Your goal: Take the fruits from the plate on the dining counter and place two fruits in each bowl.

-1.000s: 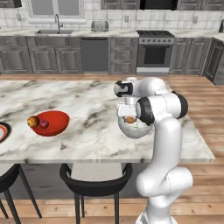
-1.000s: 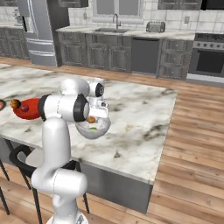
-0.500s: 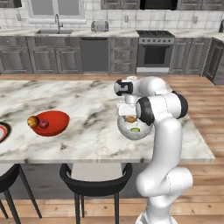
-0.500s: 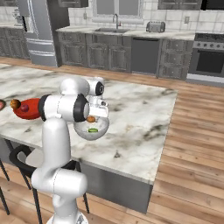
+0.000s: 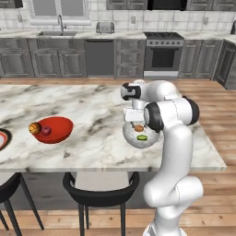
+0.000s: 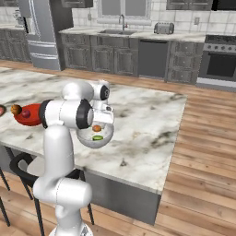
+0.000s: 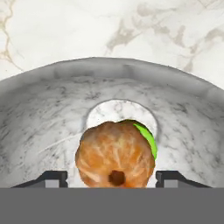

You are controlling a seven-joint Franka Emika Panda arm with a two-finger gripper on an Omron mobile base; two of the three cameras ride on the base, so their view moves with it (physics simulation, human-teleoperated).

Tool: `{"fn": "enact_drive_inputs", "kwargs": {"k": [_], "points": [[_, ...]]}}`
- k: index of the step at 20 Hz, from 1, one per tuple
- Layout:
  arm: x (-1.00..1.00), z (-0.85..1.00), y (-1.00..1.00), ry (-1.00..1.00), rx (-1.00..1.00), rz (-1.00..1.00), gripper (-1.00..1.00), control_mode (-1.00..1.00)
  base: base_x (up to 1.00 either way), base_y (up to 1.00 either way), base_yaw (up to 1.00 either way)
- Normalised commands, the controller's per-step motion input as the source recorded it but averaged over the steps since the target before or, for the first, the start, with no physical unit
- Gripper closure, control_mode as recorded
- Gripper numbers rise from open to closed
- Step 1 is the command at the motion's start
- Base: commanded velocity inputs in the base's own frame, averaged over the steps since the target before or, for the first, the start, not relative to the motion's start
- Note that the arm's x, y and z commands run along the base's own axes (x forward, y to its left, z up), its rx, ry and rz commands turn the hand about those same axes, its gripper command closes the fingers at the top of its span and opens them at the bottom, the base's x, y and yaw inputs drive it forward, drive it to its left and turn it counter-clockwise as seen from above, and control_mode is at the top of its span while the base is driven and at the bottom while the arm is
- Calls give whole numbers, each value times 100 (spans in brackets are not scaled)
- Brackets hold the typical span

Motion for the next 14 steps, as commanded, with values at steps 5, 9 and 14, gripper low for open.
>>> {"fn": "enact_drive_inputs", "kwargs": {"k": [5, 9, 14], "points": [[-60, 31, 0, -6, 0, 0, -100, -100, 0, 0, 0], [-74, 52, 0, -11, 0, 0, -100, -100, 0, 0, 0], [-98, 60, 0, -20, 0, 1, -100, -100, 0, 0, 0]]}}
